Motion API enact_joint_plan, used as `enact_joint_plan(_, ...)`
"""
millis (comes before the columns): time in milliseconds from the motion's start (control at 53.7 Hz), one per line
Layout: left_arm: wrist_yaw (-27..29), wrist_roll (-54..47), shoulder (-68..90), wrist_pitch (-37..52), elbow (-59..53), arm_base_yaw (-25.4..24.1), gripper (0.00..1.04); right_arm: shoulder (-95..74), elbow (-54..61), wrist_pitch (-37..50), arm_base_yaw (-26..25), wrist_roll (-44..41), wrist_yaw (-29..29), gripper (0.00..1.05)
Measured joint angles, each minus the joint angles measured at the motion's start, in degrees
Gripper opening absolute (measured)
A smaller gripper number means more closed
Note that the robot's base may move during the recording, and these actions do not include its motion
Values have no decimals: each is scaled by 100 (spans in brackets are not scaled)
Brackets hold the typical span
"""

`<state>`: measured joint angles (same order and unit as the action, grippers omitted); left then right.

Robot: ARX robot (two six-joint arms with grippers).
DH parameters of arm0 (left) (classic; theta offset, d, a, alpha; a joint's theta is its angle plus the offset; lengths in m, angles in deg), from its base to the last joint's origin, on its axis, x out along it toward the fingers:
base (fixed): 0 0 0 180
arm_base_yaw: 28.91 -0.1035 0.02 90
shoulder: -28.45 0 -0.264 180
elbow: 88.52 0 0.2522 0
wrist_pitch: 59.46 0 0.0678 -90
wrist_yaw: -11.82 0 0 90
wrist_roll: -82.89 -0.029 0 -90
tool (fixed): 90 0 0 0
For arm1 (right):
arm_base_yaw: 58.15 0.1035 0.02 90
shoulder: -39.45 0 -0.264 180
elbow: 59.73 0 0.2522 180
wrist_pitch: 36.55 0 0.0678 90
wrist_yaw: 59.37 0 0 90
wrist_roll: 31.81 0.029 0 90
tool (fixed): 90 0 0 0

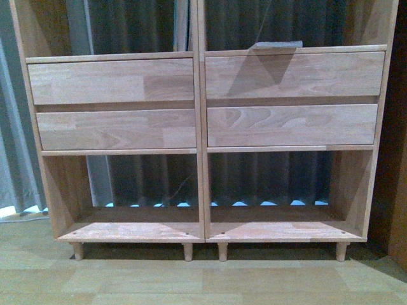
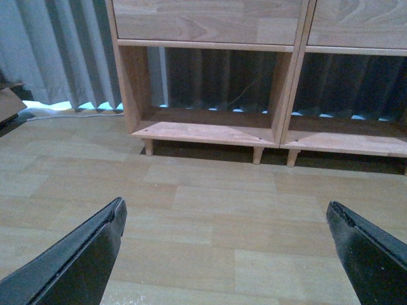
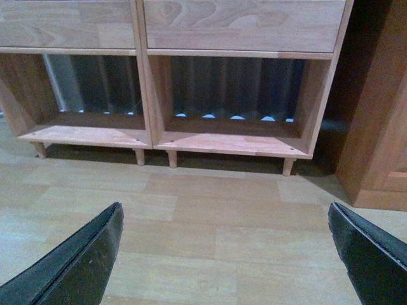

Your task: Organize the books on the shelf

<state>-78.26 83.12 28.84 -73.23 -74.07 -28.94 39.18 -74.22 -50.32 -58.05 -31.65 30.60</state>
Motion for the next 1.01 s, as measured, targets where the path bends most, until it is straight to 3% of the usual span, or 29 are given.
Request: enact_joint_plan(1005,7,0,-7,0,0,2,97,0,0,0,0,0,2,98)
